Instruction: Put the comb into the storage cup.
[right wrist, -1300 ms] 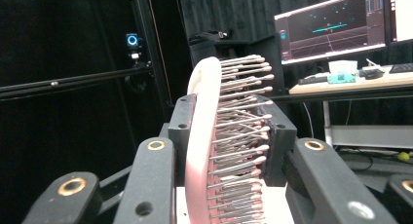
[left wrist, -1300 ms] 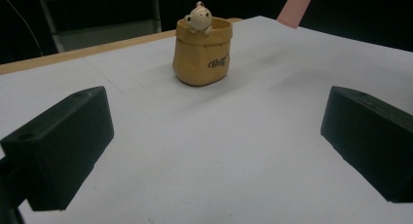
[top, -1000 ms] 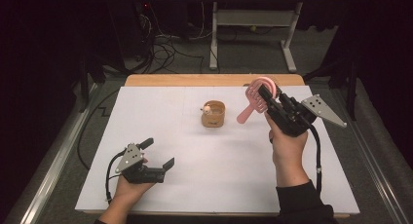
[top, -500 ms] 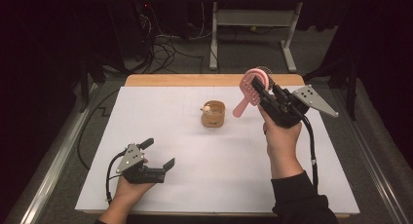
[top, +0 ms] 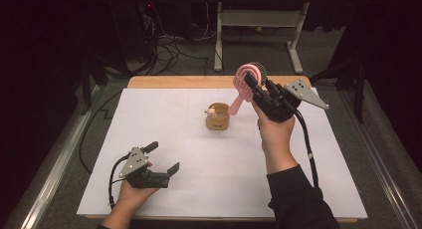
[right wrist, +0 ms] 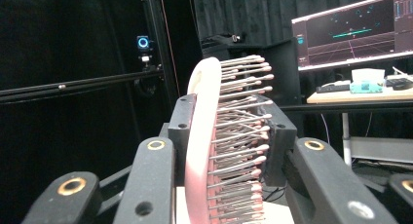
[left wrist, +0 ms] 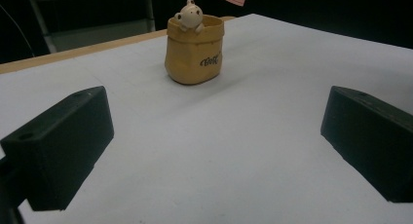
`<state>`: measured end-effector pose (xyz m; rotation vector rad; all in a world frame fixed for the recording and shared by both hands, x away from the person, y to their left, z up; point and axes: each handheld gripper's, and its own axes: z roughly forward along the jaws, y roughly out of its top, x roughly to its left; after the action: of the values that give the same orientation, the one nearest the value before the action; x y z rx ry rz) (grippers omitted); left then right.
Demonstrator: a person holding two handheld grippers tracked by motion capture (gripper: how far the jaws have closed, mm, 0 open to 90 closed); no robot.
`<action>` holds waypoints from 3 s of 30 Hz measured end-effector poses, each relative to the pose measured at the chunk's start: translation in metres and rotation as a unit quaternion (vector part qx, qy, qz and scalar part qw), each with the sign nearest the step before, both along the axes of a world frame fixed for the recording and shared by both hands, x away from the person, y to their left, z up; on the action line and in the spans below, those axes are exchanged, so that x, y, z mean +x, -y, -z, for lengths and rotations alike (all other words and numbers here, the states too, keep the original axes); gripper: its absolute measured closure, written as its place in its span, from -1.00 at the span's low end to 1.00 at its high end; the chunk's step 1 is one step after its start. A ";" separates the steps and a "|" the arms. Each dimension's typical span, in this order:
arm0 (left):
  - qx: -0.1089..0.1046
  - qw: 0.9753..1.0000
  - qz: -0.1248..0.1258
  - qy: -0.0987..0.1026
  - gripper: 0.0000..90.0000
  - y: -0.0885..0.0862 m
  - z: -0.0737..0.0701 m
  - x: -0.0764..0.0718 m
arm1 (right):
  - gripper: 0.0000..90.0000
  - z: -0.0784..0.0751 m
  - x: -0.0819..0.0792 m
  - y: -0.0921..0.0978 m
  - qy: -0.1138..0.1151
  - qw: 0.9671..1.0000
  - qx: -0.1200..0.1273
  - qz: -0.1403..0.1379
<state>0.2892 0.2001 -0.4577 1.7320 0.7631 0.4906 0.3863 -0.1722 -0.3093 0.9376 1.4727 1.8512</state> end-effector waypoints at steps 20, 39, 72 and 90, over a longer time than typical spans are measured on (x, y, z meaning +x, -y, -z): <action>-0.011 1.000 -0.002 0.002 -1.00 -0.005 -0.001 0.000 | 0.48 -0.003 0.023 -0.028 -0.005 1.000 -0.006 -0.010; -0.010 1.000 -0.002 0.000 -1.00 -0.005 -0.002 0.001 | 0.48 0.017 0.041 -0.042 -0.027 1.000 -0.010 -0.002; -0.013 1.000 -0.001 -0.001 -1.00 -0.004 -0.001 0.000 | 0.48 0.052 0.054 -0.057 -0.060 0.998 -0.015 -0.004; -0.013 1.000 -0.001 -0.001 -1.00 -0.004 -0.001 0.000 | 0.48 0.062 0.058 -0.064 -0.069 0.998 -0.011 -0.007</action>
<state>0.2891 0.2045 -0.4564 1.7081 0.7683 0.4785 0.4443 -0.1079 -0.3711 1.0657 1.5825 1.8066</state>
